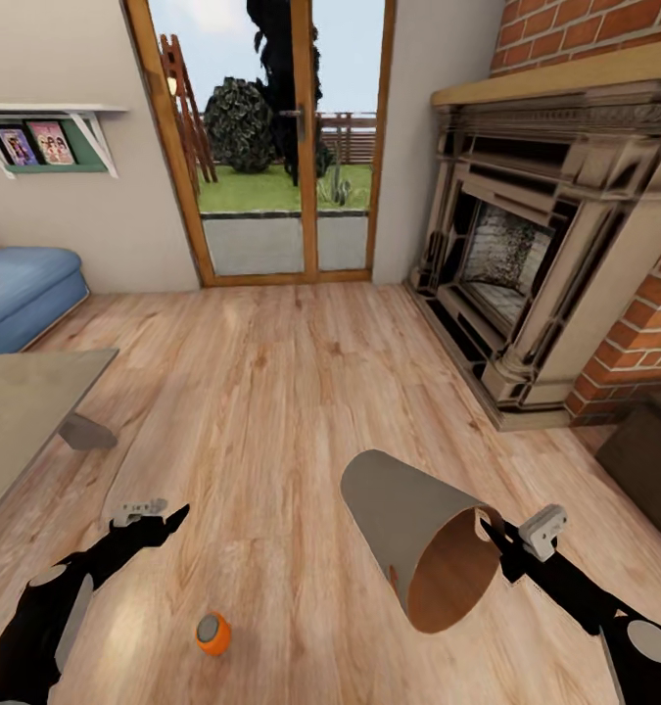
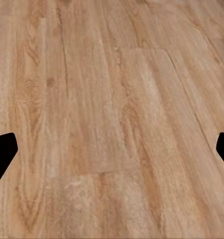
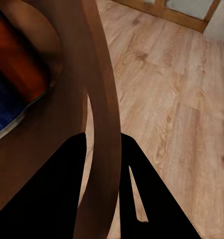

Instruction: Put the three can of soda from the living room inside the tash can in the kitchen.

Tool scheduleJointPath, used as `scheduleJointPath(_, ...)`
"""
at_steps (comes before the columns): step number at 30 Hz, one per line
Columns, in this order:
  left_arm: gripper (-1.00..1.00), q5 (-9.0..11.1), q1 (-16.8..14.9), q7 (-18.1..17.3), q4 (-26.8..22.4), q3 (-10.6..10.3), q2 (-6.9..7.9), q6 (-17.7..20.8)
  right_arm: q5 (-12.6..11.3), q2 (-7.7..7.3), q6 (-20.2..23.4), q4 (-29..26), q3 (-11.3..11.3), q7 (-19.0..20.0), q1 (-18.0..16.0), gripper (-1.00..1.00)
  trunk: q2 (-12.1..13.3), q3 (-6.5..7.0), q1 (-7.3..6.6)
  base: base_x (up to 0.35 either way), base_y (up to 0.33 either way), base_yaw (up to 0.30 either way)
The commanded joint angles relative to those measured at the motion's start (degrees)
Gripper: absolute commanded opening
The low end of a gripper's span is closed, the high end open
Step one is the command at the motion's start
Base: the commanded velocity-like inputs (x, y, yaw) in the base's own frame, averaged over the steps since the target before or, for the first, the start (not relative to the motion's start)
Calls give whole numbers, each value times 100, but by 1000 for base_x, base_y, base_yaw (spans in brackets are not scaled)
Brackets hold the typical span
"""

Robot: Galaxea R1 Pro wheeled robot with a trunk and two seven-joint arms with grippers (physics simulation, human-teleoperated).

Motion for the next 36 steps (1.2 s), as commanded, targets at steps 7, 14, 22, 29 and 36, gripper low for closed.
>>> scheduleJointPath(7,100,-9,-306,370,443,-406,2,458,-31,3,946,-395,30,25,-34,-100,0,0,0,70,0,0)
scheduleJointPath(14,100,-26,-791,770,1199,-459,3,853,-37,-1,2453,-1144,121,31,-147,-100,0,0,0,6,0,0)
scheduleJointPath(22,100,-24,-867,1314,1270,-464,-1,1042,4,-13,3257,-1208,280,37,-752,-100,0,0,0,0,0,0)
scheduleJointPath(29,100,-23,-956,1412,1317,-464,6,1112,39,-55,3815,-1210,461,37,-1367,-100,0,0,0,0,0,0)
scheduleJointPath(36,100,-30,-990,1414,1370,-488,0,1121,108,-83,4131,-1210,656,37,-1930,-100,-281,-126,154,0,0,0)
